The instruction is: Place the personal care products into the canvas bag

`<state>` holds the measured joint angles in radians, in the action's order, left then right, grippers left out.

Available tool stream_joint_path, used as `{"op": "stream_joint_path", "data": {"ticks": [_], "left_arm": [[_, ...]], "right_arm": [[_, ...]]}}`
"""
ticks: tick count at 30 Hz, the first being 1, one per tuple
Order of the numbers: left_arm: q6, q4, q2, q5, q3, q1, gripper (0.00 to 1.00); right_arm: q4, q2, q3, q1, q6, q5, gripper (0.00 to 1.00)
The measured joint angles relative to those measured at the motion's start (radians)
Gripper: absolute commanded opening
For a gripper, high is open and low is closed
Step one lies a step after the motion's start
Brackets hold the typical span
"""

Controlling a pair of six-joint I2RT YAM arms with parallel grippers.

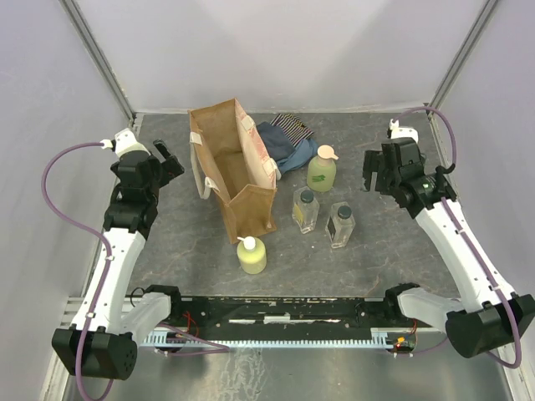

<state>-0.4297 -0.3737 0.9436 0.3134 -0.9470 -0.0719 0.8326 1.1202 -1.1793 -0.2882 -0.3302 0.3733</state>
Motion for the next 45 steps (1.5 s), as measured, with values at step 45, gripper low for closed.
{"op": "stream_joint_path", "data": {"ticks": [45], "left_arm": [[0.122, 0.040, 0.212, -0.395, -0.025, -0.045, 0.72]], "right_arm": [[0.043, 0.468, -0.441, -0.071, 0.109, -0.222, 1.00]]}}
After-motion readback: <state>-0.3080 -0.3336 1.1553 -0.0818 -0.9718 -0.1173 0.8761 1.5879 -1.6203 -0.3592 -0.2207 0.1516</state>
